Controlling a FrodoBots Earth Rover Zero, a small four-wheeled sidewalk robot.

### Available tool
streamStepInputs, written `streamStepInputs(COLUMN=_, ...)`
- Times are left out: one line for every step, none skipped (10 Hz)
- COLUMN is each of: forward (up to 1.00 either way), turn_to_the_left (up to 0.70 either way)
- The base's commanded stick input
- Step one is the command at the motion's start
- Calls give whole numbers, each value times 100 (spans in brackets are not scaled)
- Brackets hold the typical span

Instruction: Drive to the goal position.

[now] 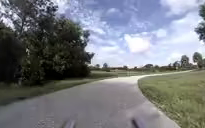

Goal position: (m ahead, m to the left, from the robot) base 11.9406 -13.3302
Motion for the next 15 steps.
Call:
streamStepInputs(forward=69, turn_to_the_left=3)
streamStepInputs(forward=69, turn_to_the_left=3)
streamStepInputs(forward=69, turn_to_the_left=3)
streamStepInputs(forward=69, turn_to_the_left=3)
streamStepInputs(forward=69, turn_to_the_left=3)
streamStepInputs(forward=69, turn_to_the_left=3)
streamStepInputs(forward=69, turn_to_the_left=3)
streamStepInputs(forward=69, turn_to_the_left=3)
streamStepInputs(forward=69, turn_to_the_left=3)
streamStepInputs(forward=69, turn_to_the_left=3)
streamStepInputs(forward=69, turn_to_the_left=3)
streamStepInputs(forward=69, turn_to_the_left=3)
streamStepInputs(forward=69, turn_to_the_left=3)
streamStepInputs(forward=69, turn_to_the_left=3)
streamStepInputs(forward=69, turn_to_the_left=3)
